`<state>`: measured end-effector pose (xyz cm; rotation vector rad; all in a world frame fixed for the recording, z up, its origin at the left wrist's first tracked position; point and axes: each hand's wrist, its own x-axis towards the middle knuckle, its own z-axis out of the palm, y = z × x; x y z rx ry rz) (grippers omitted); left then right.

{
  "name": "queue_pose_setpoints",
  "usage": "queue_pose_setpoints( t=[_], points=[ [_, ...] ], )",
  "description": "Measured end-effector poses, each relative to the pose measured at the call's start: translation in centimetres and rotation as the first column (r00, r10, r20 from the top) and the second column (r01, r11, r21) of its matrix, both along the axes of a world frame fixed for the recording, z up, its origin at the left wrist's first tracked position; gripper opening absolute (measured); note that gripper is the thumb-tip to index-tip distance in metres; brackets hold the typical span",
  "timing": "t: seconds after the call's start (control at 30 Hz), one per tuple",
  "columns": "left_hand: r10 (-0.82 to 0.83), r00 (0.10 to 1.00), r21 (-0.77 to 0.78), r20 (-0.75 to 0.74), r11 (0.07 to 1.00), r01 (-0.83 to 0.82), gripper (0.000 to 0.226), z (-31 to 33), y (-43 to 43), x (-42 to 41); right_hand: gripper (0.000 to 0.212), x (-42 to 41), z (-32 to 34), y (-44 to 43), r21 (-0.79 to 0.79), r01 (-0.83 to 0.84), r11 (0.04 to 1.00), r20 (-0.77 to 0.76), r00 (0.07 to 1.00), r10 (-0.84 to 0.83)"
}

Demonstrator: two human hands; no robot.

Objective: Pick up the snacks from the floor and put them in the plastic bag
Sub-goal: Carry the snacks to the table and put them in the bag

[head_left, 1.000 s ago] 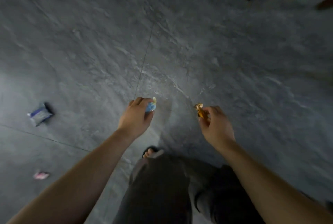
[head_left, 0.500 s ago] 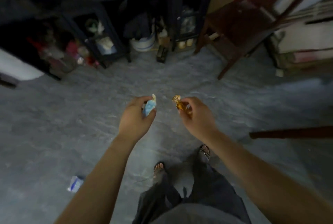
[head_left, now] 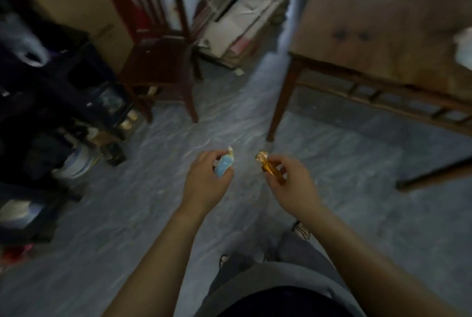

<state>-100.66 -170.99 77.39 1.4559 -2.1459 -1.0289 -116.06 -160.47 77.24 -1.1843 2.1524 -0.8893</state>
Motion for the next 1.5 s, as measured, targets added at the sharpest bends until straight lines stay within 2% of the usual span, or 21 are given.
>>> queue_pose_setpoints(
  t=[0.13, 0.27, 0.57, 0.77, 1.07, 1.33, 1.5],
  points=[
    [-0.264, 0.964, -0.004, 0.021, 0.964, 0.265, 0.030, -0.1, 2.6, -8.0, 0.023, -6.0, 0.1, 4.7, -0.020, 0.170, 0.985, -0.022, 0.985, -0.171],
    [-0.423, 0.905, 0.037, 0.044, 0.906, 0.422, 0.031, -0.5, 6.0, -16.9, 0.019, -12.6, 0.3, 10.4, -0.023, 0.333, 0.943, -0.032, 0.942, -0.333],
    [-0.733, 0.679, -0.037, 0.026, 0.678, 0.734, 0.032, 1.7, 16.4, -39.7, 0.021, -29.8, 2.0, 24.3, -0.076, 0.656, 0.751, -0.080, 0.747, -0.660],
    [-0.791, 0.609, -0.054, 0.057, 0.607, 0.793, 0.030, 2.9, 18.7, -48.9, 0.026, -37.1, 2.2, 27.2, -0.113, 0.730, 0.674, -0.082, 0.669, -0.739],
    [-0.759, 0.648, -0.063, 0.061, 0.645, 0.761, 0.031, 0.6, 13.8, -63.0, 0.024, -51.6, 0.6, 23.0, -0.118, 0.670, 0.733, -0.071, 0.730, -0.679],
    [-0.734, 0.679, -0.091, -0.008, 0.677, 0.731, 0.034, 3.4, 7.7, -81.4, 0.026, -69.9, 3.4, 18.2, -0.181, 0.692, 0.699, -0.165, 0.679, -0.715],
    [-0.713, 0.701, -0.128, 0.019, 0.693, 0.709, 0.035, 4.3, 5.7, -88.5, 0.026, -76.2, 3.6, 17.2, -0.181, 0.714, 0.676, -0.157, 0.658, -0.737]
  ],
)
